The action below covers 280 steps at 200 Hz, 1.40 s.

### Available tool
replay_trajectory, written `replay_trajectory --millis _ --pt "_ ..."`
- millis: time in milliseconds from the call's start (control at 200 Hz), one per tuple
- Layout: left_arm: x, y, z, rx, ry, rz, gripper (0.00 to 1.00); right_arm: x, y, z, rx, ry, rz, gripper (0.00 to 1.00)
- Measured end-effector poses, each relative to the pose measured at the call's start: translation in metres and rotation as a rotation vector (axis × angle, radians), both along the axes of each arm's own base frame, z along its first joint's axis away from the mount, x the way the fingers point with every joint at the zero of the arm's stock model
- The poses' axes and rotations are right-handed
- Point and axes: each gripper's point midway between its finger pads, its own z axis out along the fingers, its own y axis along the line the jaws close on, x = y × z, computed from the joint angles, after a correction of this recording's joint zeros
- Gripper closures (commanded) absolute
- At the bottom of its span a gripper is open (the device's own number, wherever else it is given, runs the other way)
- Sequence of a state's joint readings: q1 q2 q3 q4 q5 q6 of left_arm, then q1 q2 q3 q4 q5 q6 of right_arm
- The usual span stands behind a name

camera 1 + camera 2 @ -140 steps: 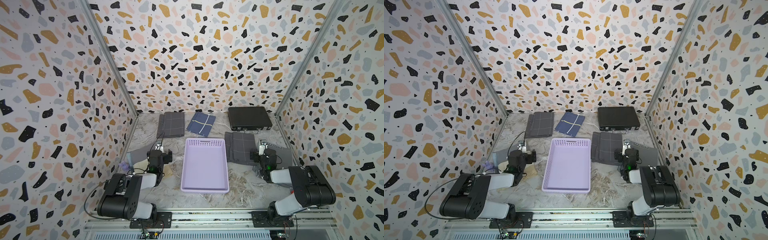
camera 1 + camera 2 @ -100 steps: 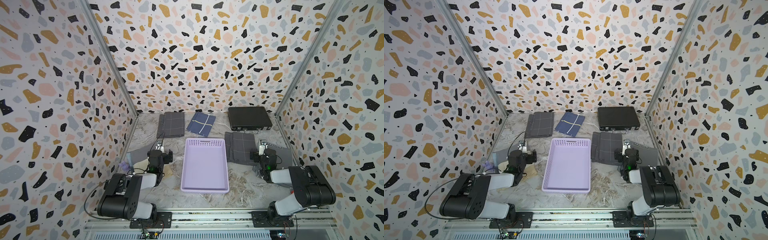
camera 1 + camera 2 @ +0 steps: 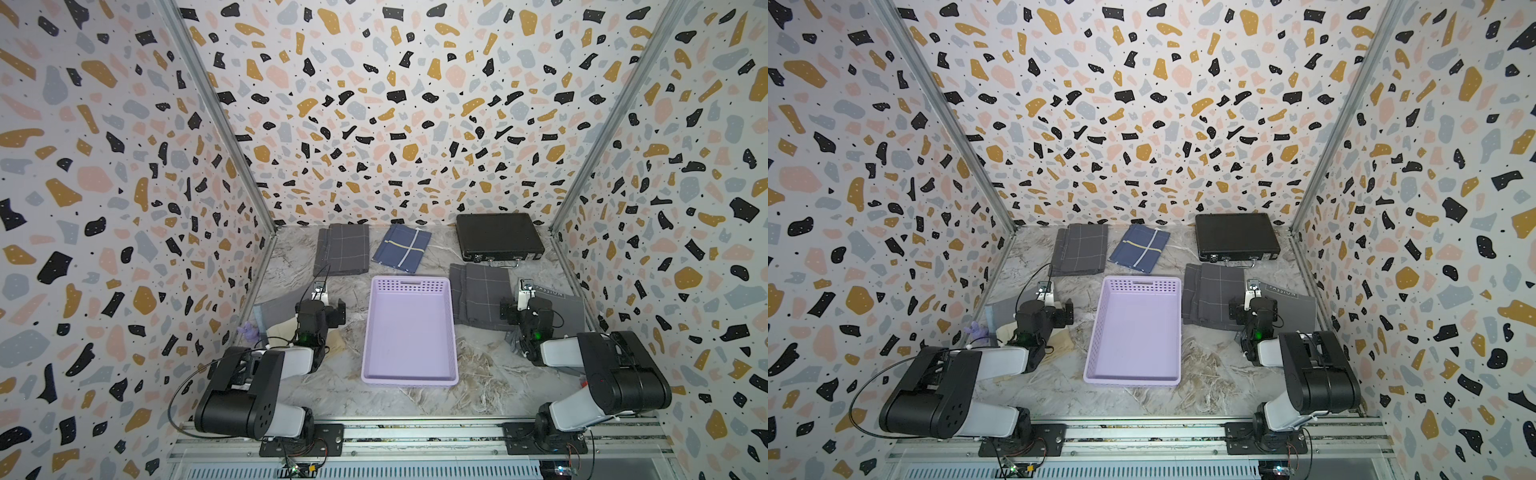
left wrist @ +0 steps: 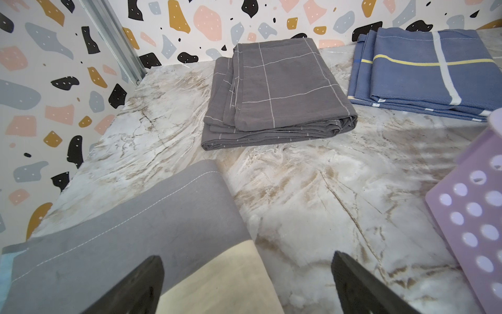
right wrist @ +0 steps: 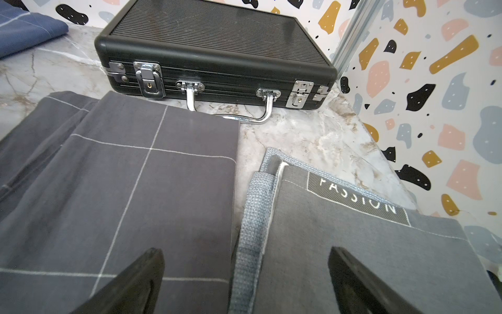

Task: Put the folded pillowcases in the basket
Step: Move the basket to the center of the board.

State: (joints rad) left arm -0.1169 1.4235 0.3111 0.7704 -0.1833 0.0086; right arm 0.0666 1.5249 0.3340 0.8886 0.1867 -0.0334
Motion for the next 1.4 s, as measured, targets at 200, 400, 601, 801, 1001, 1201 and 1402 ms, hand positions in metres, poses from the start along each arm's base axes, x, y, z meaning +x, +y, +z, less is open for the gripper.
replay_trajectory --millis 200,400,601,801,1001,1201,1402 --pt "0.0 -0.001 0.0 -0.001 0.0 -0.005 0.0 0.0 0.0 0.0 -0.001 0.0 -0.002 0.0" --pt "0.004 -0.035 0.047 0.007 -0.008 -0.175 0.0 0.004 0.014 0.078 -0.02 -0.04 -0.004 0.0" --pt "-0.006 -0.07 0.204 -0.198 -0.2 -0.225 0.0 0.016 0.063 0.255 0.257 -0.174 0.092 0.01" --pt "-0.035 -0.041 0.23 -0.528 -0.1 -0.029 0.39 -0.007 0.063 0.175 0.493 0.176 -0.003 0.65" --pt "-0.053 -0.057 0.132 -0.594 0.329 0.013 1.0 -0.061 0.107 0.064 0.498 0.664 0.072 0.67" --pt "-0.095 -0.078 0.097 -0.536 0.558 -0.011 1.0 -0.125 0.156 0.049 0.54 0.833 0.292 0.51" --pt "-0.114 -0.085 0.087 -0.511 0.635 -0.03 0.79 -0.154 0.183 0.039 0.602 0.925 0.404 0.5"
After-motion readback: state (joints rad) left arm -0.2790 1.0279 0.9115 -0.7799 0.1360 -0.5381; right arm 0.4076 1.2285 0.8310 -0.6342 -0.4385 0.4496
